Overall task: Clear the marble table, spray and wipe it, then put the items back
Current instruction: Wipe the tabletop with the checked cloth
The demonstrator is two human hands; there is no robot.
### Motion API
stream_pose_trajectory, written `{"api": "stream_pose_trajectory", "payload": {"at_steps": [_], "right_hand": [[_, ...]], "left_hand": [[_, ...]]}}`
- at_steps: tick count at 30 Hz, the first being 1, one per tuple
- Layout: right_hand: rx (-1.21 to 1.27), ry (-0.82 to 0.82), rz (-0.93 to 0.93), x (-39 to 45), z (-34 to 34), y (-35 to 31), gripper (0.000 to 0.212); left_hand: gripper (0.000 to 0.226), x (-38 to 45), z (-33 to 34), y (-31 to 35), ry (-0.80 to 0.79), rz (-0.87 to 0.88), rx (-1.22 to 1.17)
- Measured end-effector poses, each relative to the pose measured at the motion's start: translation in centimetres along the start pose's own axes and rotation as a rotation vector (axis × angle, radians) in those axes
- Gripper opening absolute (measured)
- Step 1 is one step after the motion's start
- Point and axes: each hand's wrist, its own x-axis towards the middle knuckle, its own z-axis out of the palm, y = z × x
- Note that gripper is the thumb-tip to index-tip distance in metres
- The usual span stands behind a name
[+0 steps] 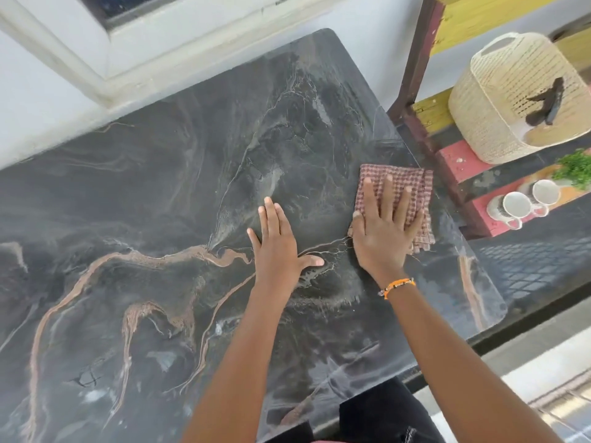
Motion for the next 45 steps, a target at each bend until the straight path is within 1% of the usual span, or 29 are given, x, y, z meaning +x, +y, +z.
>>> {"api": "stream_pose_trajectory", "payload": {"at_steps": [2, 4, 5, 6, 8, 10, 12, 14, 17, 19, 22, 24, 28, 30, 31, 34, 36, 38, 40, 42, 44, 45], "right_hand": [[-0.039, -0.051, -0.254, -0.1, 0.8, -2.6, 0.056], [-0.077, -0.102, -0.529, 1.5, 1.1, -5.1, 0.054], [-0.085, -0.126, -0.627, 2.9, 0.9, -6.1, 0.053], [-0.091, -0.139, -0.694, 4.5, 0.7, -6.7, 0.052], [-0.112, -0.150, -0.737, 7.8, 0.2, -7.2, 0.051], [-0.103, -0.130, -0.694, 11.2, -0.7, -6.4, 0.051], [-0.089, -0.097, -0.602, 14.0, -1.7, -4.5, 0.051], [-0.060, -0.058, -0.481, 15.1, -2.5, -1.8, 0.051], [-0.003, -0.002, -0.250, 12.5, -2.8, 1.6, 0.054], [-0.010, -0.001, -0.180, 9.6, -2.3, 2.1, 0.056], [-0.029, -0.062, -0.229, 8.5, -1.6, 0.8, 0.057], [-0.044, -0.089, -0.357, 9.1, -1.2, -1.2, 0.057], [-0.052, -0.145, -0.690, 12.0, -0.4, -7.3, 0.054], [-0.082, -0.145, -0.773, 14.6, -0.4, -9.7, 0.052], [-0.097, -0.138, -0.783, 16.1, -0.5, -10.4, 0.052], [-0.086, -0.091, -0.714, 20.2, -1.1, -10.3, 0.051], [-0.051, -0.061, -0.612, 22.4, -2.0, -8.9, 0.051], [-0.018, -0.037, -0.493, 23.4, -2.6, -6.9, 0.051], [0.017, -0.012, -0.351, 22.4, -2.9, -5.2, 0.053], [0.012, 0.028, -0.254, 20.2, -2.5, -4.5, 0.055], [-0.031, 0.054, -0.250, 18.0, -2.1, -4.5, 0.056], [-0.045, 0.048, -0.289, 17.2, -2.0, -4.7, 0.057]], "left_hand": [[0.126, 0.0, -0.1, 0.1, 0.009, -0.009, 0.021], [0.126, 0.1, -0.2, 0.2, 0.004, -0.025, 0.020], [0.125, 0.0, -0.3, 0.2, -0.001, -0.037, 0.017], [0.125, 0.1, -0.3, 0.4, -0.002, -0.050, 0.013], [0.123, 0.3, -0.5, 0.9, 0.005, -0.072, -0.001], [0.123, 0.8, -0.8, 1.8, 0.037, -0.079, 0.000], [0.124, 2.0, -1.5, 2.7, 0.071, -0.070, 0.010], [0.124, 3.5, -2.2, 3.4, 0.072, -0.065, 0.014], [0.122, 4.8, -2.6, 4.0, 0.026, -0.083, 0.021], [0.122, 5.0, -2.4, 3.9, 0.023, -0.091, 0.033], [0.122, 5.1, -2.1, 3.7, 0.040, -0.092, 0.030], [0.122, 5.1, -2.0, 3.6, 0.041, -0.094, 0.028], [0.121, 5.0, -2.0, 3.6, 0.053, -0.102, 0.040], [0.121, 5.2, -2.1, 3.7, 0.052, -0.106, 0.017], [0.121, 5.4, -2.2, 3.8, 0.059, -0.110, 0.000], [0.122, 6.4, -3.1, 3.8, 0.108, -0.118, 0.001], [0.122, 7.4, -3.8, 3.6, 0.120, -0.129, 0.012], [0.122, 8.4, -4.3, 3.5, 0.087, -0.136, 0.003], [0.123, 8.8, -4.5, 3.4, 0.056, -0.148, -0.016], [0.123, 8.6, -4.2, 3.6, 0.063, -0.155, -0.016], [0.123, 8.4, -4.1, 4.0, 0.068, -0.141, -0.003], [0.122, 8.3, -4.1, 4.2, 0.073, -0.141, 0.018]]}}
